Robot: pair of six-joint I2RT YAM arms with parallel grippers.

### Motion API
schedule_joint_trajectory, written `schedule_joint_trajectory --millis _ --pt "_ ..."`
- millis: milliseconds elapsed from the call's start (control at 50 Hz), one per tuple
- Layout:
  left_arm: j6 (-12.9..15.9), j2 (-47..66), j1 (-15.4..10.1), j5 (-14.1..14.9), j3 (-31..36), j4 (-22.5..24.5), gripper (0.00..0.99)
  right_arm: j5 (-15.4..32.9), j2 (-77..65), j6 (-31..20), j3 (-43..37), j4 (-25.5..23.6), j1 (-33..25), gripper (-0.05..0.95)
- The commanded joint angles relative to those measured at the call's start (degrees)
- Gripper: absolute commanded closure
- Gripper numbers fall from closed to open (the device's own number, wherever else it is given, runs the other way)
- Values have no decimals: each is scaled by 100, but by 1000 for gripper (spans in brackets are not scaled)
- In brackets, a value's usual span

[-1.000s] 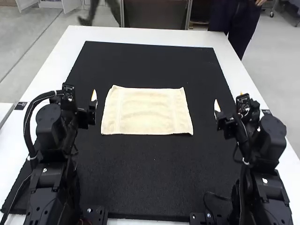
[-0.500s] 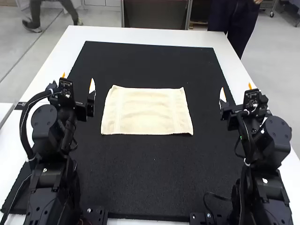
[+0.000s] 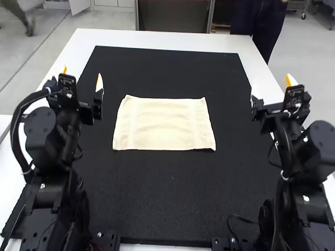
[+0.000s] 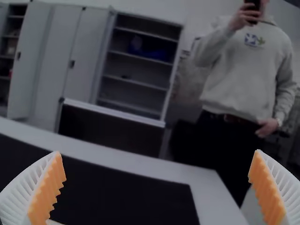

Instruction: Fold the towel.

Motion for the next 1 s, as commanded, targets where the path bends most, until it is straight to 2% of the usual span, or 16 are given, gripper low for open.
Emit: schedule_joint_trajectory --millis 0,280,500,780,980 --pt "-46 -49 -21 28 346 -73 38 -77 -47 211 311 -46 -82 -2" --pt "-46 -49 -21 -34 627 -20 38 -77 -47 220 715 -187 -82 -2" --pt "-46 83 -4 -104 820 -64 38 -121 15 545 997 -328 -82 -2" --pt "-169 689 -21 -148 1260 59 38 -112 489 808 1392 -310 -82 -2" --pt "-248 1216 -30 -192 1567 173 38 -103 1122 958 1788 -73 -82 -2"
